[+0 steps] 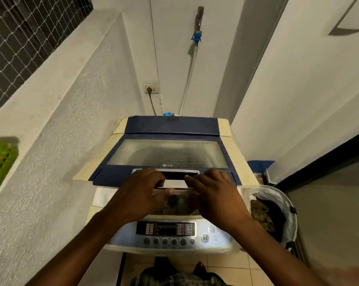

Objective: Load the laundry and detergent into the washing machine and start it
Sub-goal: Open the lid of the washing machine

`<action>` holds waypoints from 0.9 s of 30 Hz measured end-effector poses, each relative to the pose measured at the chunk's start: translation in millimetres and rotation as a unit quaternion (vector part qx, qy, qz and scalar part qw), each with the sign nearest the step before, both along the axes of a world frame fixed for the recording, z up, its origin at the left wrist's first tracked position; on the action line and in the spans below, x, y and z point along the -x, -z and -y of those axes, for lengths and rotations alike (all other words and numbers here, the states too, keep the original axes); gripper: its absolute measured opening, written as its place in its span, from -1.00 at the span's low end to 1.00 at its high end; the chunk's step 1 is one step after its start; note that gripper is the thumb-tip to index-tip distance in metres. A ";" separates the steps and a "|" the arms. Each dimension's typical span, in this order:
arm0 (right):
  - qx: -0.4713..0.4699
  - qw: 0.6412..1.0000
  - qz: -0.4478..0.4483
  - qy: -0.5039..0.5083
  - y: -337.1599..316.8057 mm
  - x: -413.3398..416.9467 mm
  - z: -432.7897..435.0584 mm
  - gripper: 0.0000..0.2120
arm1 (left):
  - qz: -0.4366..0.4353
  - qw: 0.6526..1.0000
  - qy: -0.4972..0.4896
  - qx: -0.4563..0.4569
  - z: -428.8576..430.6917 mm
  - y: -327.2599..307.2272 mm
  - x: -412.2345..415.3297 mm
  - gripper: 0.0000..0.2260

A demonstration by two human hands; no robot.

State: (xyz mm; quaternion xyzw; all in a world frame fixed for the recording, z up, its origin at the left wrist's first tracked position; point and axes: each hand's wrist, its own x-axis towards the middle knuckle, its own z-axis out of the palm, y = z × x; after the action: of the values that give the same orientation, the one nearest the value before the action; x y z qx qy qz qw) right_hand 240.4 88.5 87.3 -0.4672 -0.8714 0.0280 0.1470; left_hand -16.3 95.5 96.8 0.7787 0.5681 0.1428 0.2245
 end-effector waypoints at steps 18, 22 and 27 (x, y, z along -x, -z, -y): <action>-0.127 0.975 -0.092 0.155 -99.0 36.4 -182.5 -0.61 | -0.134 0.942 -0.125 -0.282 -184.9 -92.8 -14.6 -0.52; -0.110 0.975 -0.105 0.160 -99.6 39.6 -215.0 -0.58 | -0.160 0.943 -0.117 -0.267 -214.4 -100.6 -13.7 -0.50; -0.082 0.978 -0.113 0.157 -99.2 41.6 -243.5 -0.58 | -0.176 0.950 -0.091 -0.240 -243.7 -104.9 -9.1 -0.53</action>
State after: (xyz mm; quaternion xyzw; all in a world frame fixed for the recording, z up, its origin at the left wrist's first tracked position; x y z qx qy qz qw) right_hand 198.9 331.9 186.5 -0.5780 -0.7645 -0.0143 0.2849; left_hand -7.2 339.2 201.7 0.7676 0.6158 0.1555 -0.0860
